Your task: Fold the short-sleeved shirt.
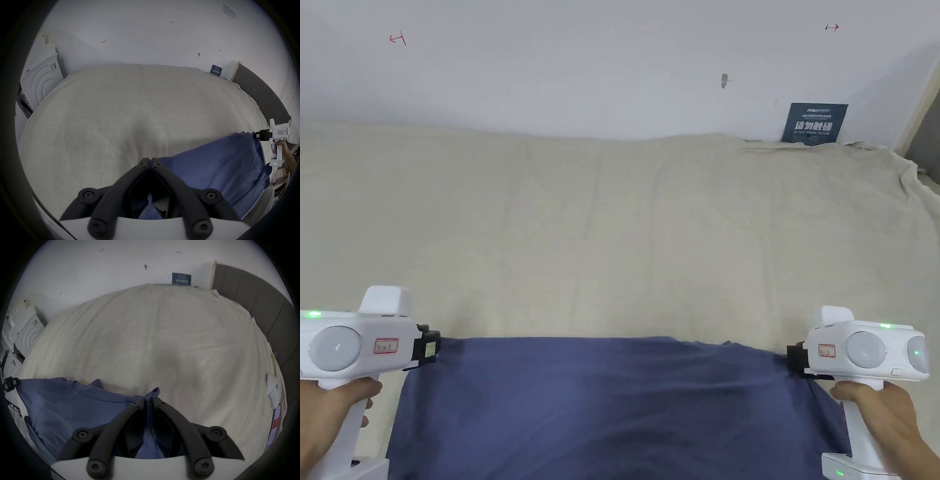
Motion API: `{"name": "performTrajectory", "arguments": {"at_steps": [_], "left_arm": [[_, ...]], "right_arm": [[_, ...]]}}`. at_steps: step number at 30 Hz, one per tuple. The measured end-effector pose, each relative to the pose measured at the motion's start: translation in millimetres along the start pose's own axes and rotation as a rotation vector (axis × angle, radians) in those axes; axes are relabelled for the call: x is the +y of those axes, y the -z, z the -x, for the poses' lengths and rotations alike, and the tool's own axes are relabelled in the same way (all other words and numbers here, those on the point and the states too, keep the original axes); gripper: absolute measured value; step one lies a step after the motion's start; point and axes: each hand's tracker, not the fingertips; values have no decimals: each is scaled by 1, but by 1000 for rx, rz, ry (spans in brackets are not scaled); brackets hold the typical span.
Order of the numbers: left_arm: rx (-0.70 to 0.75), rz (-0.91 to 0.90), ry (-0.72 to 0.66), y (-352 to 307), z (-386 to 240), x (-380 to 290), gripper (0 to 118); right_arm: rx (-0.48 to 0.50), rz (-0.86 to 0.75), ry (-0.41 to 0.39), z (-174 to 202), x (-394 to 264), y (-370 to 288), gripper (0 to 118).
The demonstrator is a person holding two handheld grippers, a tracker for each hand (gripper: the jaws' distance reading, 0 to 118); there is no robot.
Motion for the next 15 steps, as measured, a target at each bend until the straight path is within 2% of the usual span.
{"name": "performTrajectory", "arguments": {"at_steps": [8,15], "left_arm": [[16,-23,-57,-23,9,-13,0],[5,-46,-44,-77,11,-44,0]], "right_arm": [[107,-151,6,-5,-16,-95,8],[172,-242,6,-18,-61,-184,8]]}}
